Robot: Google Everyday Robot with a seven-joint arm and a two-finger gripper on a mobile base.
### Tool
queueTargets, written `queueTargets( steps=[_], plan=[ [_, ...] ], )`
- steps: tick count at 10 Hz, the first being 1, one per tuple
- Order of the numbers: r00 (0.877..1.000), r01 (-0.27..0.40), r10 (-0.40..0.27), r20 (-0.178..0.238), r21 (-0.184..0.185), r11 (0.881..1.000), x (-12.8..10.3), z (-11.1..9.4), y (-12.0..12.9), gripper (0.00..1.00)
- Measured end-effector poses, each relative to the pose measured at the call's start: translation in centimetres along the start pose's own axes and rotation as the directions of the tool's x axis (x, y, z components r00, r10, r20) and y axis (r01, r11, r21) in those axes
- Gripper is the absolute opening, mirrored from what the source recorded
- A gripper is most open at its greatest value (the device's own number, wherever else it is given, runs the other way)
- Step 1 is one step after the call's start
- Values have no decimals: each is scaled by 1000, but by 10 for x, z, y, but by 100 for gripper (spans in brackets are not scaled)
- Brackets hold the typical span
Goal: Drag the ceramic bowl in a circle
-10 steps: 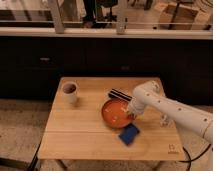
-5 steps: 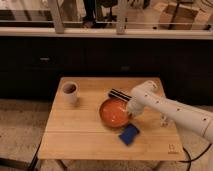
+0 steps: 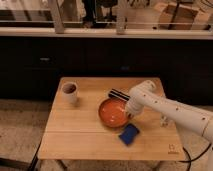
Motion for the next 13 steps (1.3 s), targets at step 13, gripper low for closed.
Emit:
queueTargets(
  steps=[13],
  plan=[
    [998, -60, 59, 30, 44, 997, -28, -22, 34, 0]
  ],
)
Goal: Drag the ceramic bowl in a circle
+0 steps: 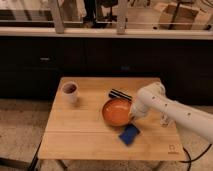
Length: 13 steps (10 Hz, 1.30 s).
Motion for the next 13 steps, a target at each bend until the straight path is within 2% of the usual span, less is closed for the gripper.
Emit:
queueTargets(
  steps=[2, 4, 6, 9, 10, 12, 13],
  plan=[
    [1000, 18, -17, 14, -18, 1000, -26, 0, 7, 0],
    [998, 56, -54, 36, -54, 997, -58, 3, 16, 0],
    [993, 107, -103, 58, -76, 991, -82, 11, 10, 0],
    [978, 204, -200, 56, -73, 976, -102, 18, -29, 0],
    [967, 253, -250, 54, -62, 965, -107, 20, -52, 0],
    [948, 317, -315, 48, -46, 947, -103, 25, -87, 0],
    [943, 332, -330, 45, -39, 943, -96, 27, -99, 0]
  ],
)
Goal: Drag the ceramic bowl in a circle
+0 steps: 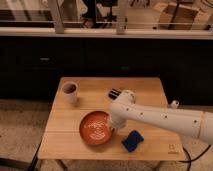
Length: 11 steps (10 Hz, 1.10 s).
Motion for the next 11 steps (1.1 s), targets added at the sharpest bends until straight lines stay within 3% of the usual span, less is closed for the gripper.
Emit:
queueTargets(
  steps=[2, 5, 8, 11],
  plan=[
    [1000, 12, -12, 3, 29, 1000, 35, 2, -13, 0],
    [999, -34, 33, 12, 61, 998, 89, 2, -9, 0],
    [993, -113, 114, -13, 59, 992, 112, -7, 27, 0],
    [975, -211, 215, -54, 66, 975, 117, -26, 71, 0]
  ],
)
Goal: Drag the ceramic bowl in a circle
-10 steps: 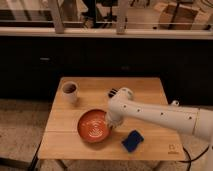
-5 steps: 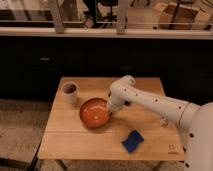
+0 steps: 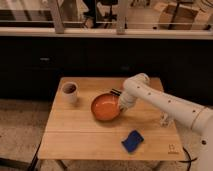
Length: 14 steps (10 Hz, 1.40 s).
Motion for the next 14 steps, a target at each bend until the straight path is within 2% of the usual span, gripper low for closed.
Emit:
queueTargets(
  steps=[2, 4, 6, 8, 9, 11, 12, 14],
  plan=[
    [998, -59, 59, -11, -13, 998, 0, -5, 28, 0],
    [994, -106, 106, 3, -28, 994, -17, -1, 56, 0],
    [990, -141, 142, 27, -43, 989, -45, 1, 86, 0],
    [988, -146, 147, 41, -31, 989, -67, -5, 99, 0],
    [992, -112, 113, 48, -22, 994, -89, -12, 99, 0],
    [998, -23, 24, 51, -24, 999, -108, -14, 75, 0],
    [997, 44, -42, 61, -29, 999, -122, -11, 55, 0],
    [989, 132, -130, 76, -31, 991, -139, -6, 27, 0]
  ],
)
